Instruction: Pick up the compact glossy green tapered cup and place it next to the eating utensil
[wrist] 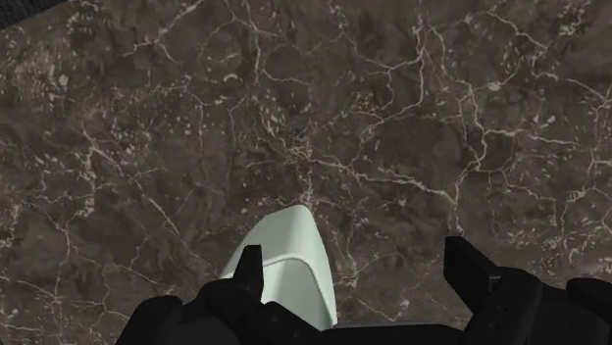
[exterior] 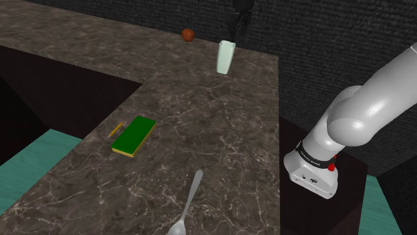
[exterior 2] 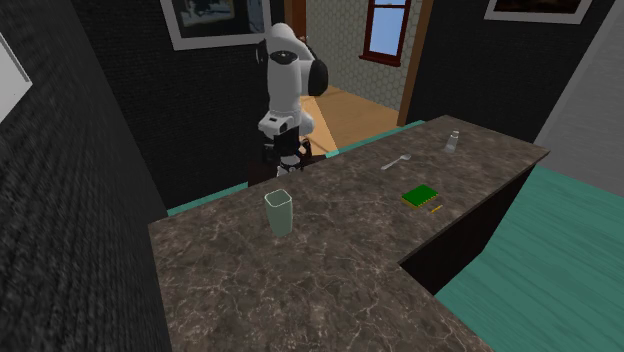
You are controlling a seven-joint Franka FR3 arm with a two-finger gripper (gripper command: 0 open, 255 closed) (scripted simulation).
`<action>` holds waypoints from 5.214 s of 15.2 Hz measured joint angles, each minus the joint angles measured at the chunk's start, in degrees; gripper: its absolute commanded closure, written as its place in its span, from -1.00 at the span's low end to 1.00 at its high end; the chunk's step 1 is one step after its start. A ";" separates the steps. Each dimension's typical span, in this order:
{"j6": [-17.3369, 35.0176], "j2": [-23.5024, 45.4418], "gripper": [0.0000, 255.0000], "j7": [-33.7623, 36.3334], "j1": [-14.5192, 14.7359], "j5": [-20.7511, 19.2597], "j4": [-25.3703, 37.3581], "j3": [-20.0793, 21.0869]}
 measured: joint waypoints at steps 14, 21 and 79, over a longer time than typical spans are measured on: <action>7.27 13.71 -1.00 -2.35 0.03 2.00 5.80 -0.65; 7.59 13.74 1.00 -2.35 0.03 2.01 5.53 -0.65; -25.17 13.07 1.00 4.65 4.23 2.11 37.49 2.88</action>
